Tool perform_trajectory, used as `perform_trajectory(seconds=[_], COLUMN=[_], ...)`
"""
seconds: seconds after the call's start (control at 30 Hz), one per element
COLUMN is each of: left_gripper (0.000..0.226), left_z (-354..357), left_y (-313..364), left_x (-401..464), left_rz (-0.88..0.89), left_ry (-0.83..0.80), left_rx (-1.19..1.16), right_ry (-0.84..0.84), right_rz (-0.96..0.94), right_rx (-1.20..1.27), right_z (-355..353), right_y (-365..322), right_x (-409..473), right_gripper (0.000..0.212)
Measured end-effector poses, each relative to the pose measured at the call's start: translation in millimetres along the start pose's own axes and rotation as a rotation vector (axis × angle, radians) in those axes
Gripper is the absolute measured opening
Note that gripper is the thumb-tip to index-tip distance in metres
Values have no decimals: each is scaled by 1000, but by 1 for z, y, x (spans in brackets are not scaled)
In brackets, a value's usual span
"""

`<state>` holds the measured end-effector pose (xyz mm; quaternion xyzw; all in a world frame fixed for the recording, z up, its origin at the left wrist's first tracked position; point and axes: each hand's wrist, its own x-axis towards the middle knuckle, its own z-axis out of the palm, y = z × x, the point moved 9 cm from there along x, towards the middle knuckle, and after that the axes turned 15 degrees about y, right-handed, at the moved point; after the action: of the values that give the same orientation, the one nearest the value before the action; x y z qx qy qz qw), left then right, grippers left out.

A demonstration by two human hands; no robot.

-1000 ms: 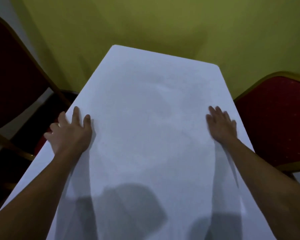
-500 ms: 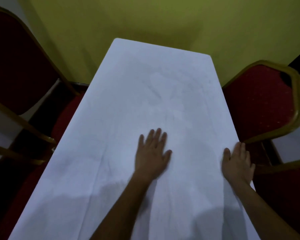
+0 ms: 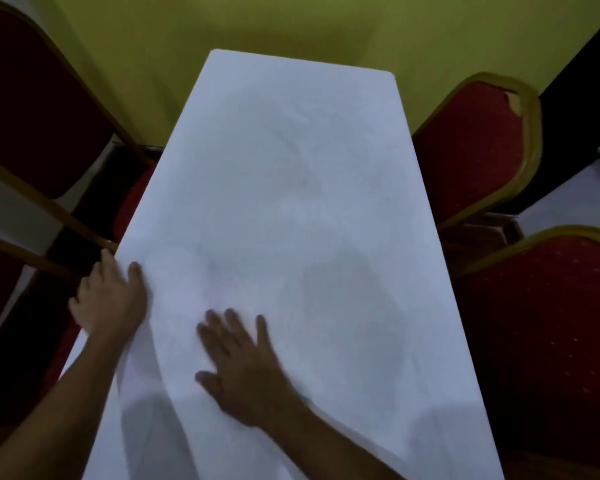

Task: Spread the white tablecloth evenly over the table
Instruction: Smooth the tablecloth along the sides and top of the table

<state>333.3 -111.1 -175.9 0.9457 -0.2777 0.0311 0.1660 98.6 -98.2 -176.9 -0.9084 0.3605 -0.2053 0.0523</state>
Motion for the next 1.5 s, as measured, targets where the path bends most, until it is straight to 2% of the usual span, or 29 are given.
perform_trajectory(seconds=[0.07, 0.13, 0.27, 0.4, 0.5, 0.6, 0.7, 0.77, 0.83, 0.93, 1.0, 1.07, 1.13, 1.17, 1.2, 1.27, 1.3, 1.33, 1.37, 1.4, 1.47, 1.5], left_gripper=[57, 56, 63, 72, 67, 64, 64, 66, 71, 91, 100, 93, 77, 76, 87, 130, 143, 147, 139, 119, 73, 66], left_z=[-15, -24, -18, -22, -28, -22, -27, -34, -41, -54, -58, -52, -41, -40, -49, -69, -83, -95, -120, -141, -180, -198], left_y=[-15, -23, -16, 51, 105, 108, 69, 34, -3, -42, -54, -57, -57, -51, -38, 1, 27, 45, 74, 98, 142, 162], left_x=[-26, -57, -138, -247, -336, -396, -396, -385, -375, -371, -368, -365, -360, -357, -350, -330, -317, -310, -292, -278, -247, -231], left_rz=[-18, 22, 71, 332, 619, 805, 744, 667, 543, 415, 385, 426, 445, 486, 513, 553, 579, 589, 621, 642, 676, 697], left_ry=[38, 56, -21, -51, -115, -224, -210, -170, -170, -184, -214, -224, -286, -297, -314, -350, -376, -392, -340, -274, -172, -116], left_rx=[-8, -9, -3, -119, -183, -113, -58, -28, 9, 13, 5, 36, 107, 146, 179, 126, 105, 89, 61, 45, 45, 41], right_ry=[-62, -47, -65, -66, -40, -25, -47, -40, -13, -88, -172, -221, -263, -307, -339, -264, -269, -286, -315, -314, -236, -183], right_rz=[-93, -11, 192, 363, 493, 592, 767, 828, 629, 175, 31, 2, 50, 102, 151, 202, 260, 285, 319, 331, 318, 308], right_rx=[-15, -59, -83, -138, -171, -221, -240, -246, -218, -116, -90, -125, -139, -153, -180, -271, -261, -221, -166, -147, -144, -137], right_z=[4, -5, -35, -72, -101, -123, -134, -135, -126, -99, -95, -92, -94, -91, -90, -114, -134, -144, -166, -183, -226, -248], right_y=[-11, 16, 85, 147, 182, 206, 219, 203, 157, 61, 29, 35, 59, 76, 92, 108, 115, 115, 114, 113, 105, 101], right_x=[-14, -20, -59, -118, -165, -209, -239, -247, -241, -244, -248, -249, -250, -249, -245, -218, -197, -181, -154, -130, -74, -50], right_gripper=[59, 58, 58, 64, 70, 70, 62, 63, 67, 65, 62, 58, 55, 58, 63, 78, 78, 71, 65, 62, 61, 60])
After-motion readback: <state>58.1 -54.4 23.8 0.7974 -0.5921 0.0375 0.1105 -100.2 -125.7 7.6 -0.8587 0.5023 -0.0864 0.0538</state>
